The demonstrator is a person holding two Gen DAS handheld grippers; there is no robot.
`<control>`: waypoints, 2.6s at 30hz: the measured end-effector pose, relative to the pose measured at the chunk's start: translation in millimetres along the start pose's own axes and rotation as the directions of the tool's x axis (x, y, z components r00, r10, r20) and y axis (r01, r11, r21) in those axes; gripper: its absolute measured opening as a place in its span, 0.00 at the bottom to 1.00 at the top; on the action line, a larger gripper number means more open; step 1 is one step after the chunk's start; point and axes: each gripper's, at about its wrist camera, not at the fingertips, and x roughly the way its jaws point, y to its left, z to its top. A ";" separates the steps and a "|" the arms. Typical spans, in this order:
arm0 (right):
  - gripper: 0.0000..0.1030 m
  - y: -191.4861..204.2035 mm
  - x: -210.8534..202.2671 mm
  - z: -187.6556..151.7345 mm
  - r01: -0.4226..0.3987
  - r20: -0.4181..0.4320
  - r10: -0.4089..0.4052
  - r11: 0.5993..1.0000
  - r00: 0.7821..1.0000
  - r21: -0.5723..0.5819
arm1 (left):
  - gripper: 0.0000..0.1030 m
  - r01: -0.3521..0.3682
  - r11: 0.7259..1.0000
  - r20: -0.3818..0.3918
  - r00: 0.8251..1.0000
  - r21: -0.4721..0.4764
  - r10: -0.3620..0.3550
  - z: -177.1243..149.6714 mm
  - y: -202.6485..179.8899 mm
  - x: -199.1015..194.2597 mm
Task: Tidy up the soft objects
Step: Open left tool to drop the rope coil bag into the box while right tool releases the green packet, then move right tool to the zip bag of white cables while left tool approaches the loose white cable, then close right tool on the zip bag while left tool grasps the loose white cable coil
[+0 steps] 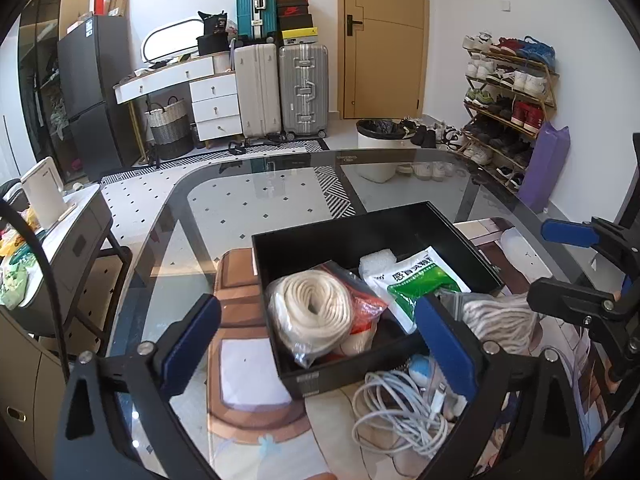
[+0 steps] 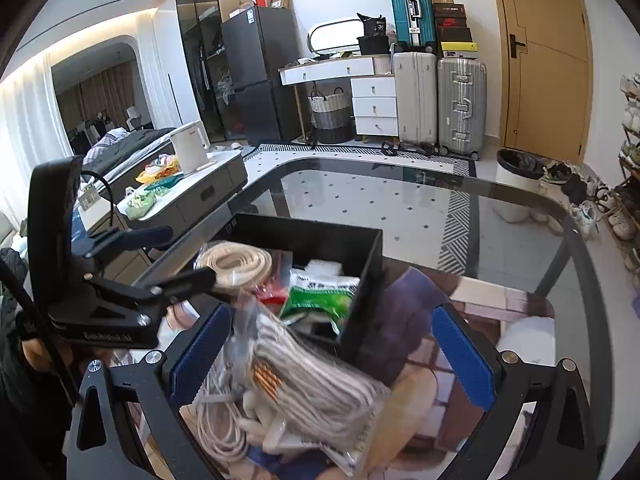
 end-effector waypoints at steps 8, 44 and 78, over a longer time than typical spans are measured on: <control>0.99 3.3 -18.6 -17.7 0.023 -0.008 -0.023 1.000 1.000 -0.019 | 1.00 0.001 1.000 0.020 1.000 -0.016 0.000 -6.4 0.1 -20.8; 0.99 12.7 -4.9 -62.3 0.021 -0.082 -0.016 0.997 0.996 0.068 | 1.00 0.089 0.995 -0.144 0.985 -0.040 -0.094 -67.7 -12.4 -4.5; 0.99 9.8 32.4 -52.2 -0.016 -0.096 0.026 0.995 0.995 0.101 | 1.00 0.132 0.986 -0.254 0.955 -0.102 -0.154 -76.2 2.3 21.2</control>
